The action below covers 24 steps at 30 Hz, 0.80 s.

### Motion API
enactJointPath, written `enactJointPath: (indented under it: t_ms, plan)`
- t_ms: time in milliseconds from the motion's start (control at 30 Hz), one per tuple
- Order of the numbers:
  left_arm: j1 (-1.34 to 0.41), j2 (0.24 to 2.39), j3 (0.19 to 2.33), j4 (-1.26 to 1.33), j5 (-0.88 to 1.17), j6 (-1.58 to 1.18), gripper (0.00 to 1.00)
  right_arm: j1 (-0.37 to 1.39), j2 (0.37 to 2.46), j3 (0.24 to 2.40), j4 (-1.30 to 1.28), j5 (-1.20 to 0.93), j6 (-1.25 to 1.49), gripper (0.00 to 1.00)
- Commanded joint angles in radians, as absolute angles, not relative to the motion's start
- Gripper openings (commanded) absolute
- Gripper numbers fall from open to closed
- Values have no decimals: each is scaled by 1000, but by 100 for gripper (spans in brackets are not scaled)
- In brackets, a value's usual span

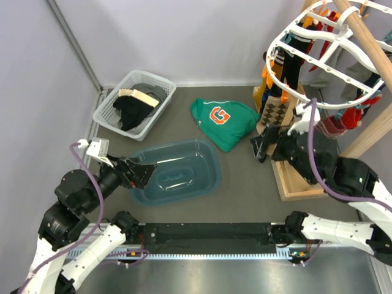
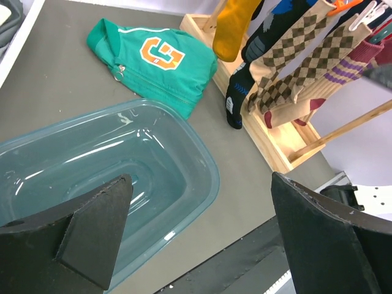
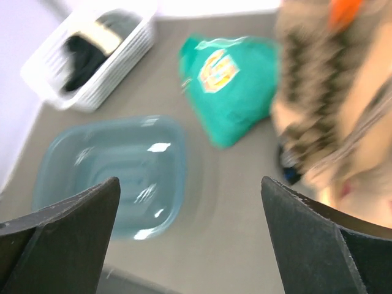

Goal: Remove the socks clipped to the hanger

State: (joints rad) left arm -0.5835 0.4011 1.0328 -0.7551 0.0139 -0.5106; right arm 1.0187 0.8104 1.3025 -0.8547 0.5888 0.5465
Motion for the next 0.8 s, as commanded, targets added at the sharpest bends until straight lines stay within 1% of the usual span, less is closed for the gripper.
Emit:
enactJointPath:
  t_ms: [0, 100, 133, 200, 300, 333, 367, 533, 633, 767]
  plan:
    - [-586, 384, 1066, -709, 21, -503, 99, 1025, 990, 1481, -917, 877, 436, 95]
    - [-584, 374, 1077, -727, 21, -486, 99, 1023, 1127, 1629, -1043, 1029, 428, 92]
    - [-584, 374, 1080, -733, 20, -483, 99, 1025, 1150, 1659, -1061, 1070, 417, 88]
    - [-584, 371, 1089, -739, 21, -473, 99, 1023, 1184, 1726, -1072, 1098, 393, 86]
    - [-584, 373, 1092, -730, 31, -460, 99, 1014, 1226, 1804, -1107, 1135, 396, 78]
    - [-584, 374, 1092, -724, 34, -456, 99, 1005, 1238, 1822, -1117, 1114, 411, 74]
    - [-584, 385, 1094, -716, 38, -451, 99, 997, 1241, 1845, -1120, 1094, 414, 73]
    - [-586, 466, 1109, -674, 98, -410, 99, 884, 1259, 1845, -1138, 968, 446, 67]
    - [-584, 502, 1106, -646, 116, -403, 99, 844, 1269, 1824, -1138, 968, 462, 67]
    - [-586, 554, 1056, -510, 144, -407, 99, 824, 1264, 1772, -1091, 985, 471, 67]
